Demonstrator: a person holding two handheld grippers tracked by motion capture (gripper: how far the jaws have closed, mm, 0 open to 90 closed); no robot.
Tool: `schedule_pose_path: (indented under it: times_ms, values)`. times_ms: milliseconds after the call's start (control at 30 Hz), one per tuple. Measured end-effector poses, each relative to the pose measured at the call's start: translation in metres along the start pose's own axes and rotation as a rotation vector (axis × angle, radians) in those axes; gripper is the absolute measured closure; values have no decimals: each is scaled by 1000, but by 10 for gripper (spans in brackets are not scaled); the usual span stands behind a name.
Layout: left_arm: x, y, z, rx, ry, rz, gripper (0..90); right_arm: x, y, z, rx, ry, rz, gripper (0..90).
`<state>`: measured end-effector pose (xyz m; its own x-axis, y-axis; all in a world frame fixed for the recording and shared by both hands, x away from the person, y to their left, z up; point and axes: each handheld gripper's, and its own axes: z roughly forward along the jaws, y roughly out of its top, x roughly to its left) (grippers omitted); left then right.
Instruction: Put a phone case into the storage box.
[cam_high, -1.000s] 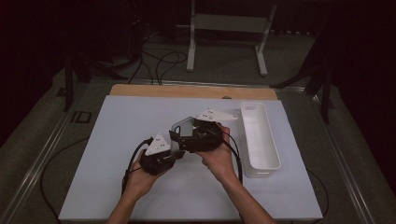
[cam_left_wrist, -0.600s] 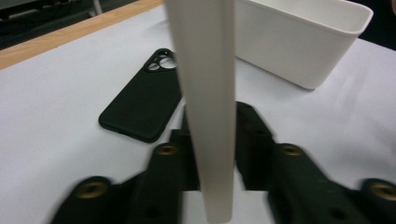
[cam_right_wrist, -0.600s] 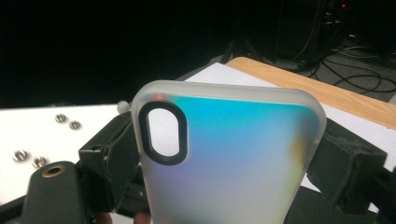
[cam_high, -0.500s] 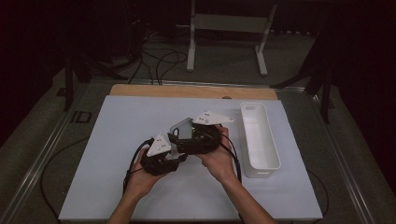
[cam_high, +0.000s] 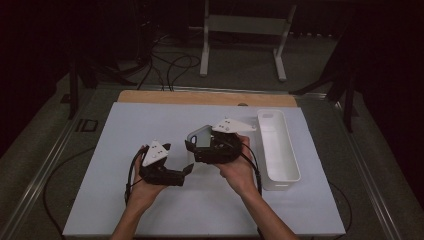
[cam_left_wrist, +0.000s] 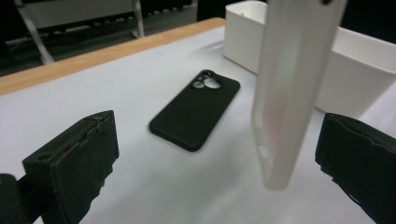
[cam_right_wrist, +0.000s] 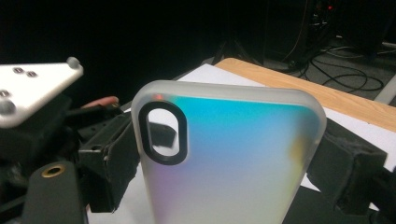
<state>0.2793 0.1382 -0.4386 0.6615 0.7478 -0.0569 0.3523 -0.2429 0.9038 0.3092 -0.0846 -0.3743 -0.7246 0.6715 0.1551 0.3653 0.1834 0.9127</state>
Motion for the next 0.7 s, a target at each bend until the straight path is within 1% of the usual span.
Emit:
schedule_pose_path:
  times_ms: [67, 133, 200, 233, 300, 333, 400, 467, 500, 567, 600, 633, 700]
  values:
    - [4, -2, -4, -18, 4, -6, 1, 0, 0, 0, 4, -2, -4, 173]
    - [6, -4, -7, -38, 28, -1, 1, -1, 1, -1, 5, -9, -16, 173]
    - [9, -6, -10, -50, 33, -3, 1, -1, 1, -2, 6, -10, -15, 173]
    - [11, -8, -12, -54, 38, 1, 1, -1, 2, -3, 8, -16, -13, 173]
    - [14, -13, -15, -58, 53, 21, 1, -2, 2, -4, 3, -21, -11, 173]
    - [15, -15, -17, -60, 58, 20, 1, -3, 2, -5, 3, -25, -12, 173]
    - [20, -21, -21, -66, 83, 18, 1, -5, 2, -6, 2, -32, -11, 173]
    - [24, -26, -25, -78, 93, 10, 1, -6, 2, -6, 1, -34, -12, 173]
    - [26, -30, -28, -90, 102, 9, 1, -6, 2, -7, 2, -35, -11, 172]
    - [29, -36, -32, -99, 115, 12, 1, -7, 2, -7, 6, -40, -14, 172]
    - [30, -39, -35, -103, 128, 17, 1, -7, 2, -7, 9, -41, -16, 172]
    - [32, -43, -38, -109, 142, 16, 1, -7, 2, -7, 9, -41, -16, 172]
    - [35, -49, -43, -114, 155, 12, 1, -8, 2, -7, 6, -39, -13, 172]
